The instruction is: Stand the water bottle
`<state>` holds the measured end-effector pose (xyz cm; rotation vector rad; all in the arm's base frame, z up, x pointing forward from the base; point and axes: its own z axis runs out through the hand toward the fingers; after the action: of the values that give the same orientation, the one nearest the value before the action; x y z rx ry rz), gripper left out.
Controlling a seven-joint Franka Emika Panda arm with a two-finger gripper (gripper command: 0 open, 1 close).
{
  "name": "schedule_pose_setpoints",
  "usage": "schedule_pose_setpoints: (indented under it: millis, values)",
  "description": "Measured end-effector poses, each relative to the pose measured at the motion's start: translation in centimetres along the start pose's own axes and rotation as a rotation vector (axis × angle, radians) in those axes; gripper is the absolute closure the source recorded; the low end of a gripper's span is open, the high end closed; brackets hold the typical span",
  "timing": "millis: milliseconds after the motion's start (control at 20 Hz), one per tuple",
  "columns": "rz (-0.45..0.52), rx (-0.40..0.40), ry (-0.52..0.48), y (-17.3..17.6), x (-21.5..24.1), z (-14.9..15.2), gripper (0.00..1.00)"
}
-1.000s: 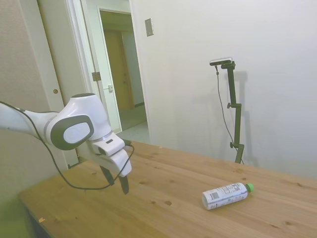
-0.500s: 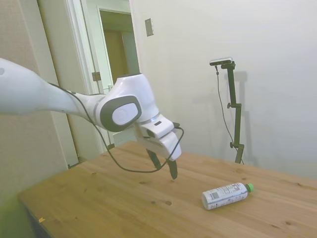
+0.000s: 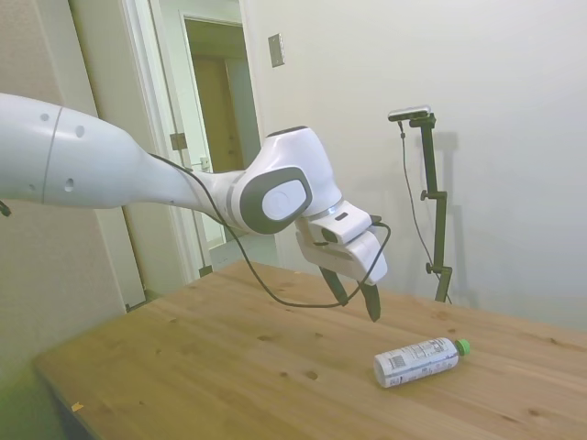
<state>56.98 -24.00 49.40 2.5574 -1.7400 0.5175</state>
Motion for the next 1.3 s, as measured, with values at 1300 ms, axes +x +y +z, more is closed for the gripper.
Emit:
schedule_pose_setpoints:
  millis: [1300]
  values:
    - [0.219, -0.039, 0.056, -6.3, 11.5, 16.8, 0.0]
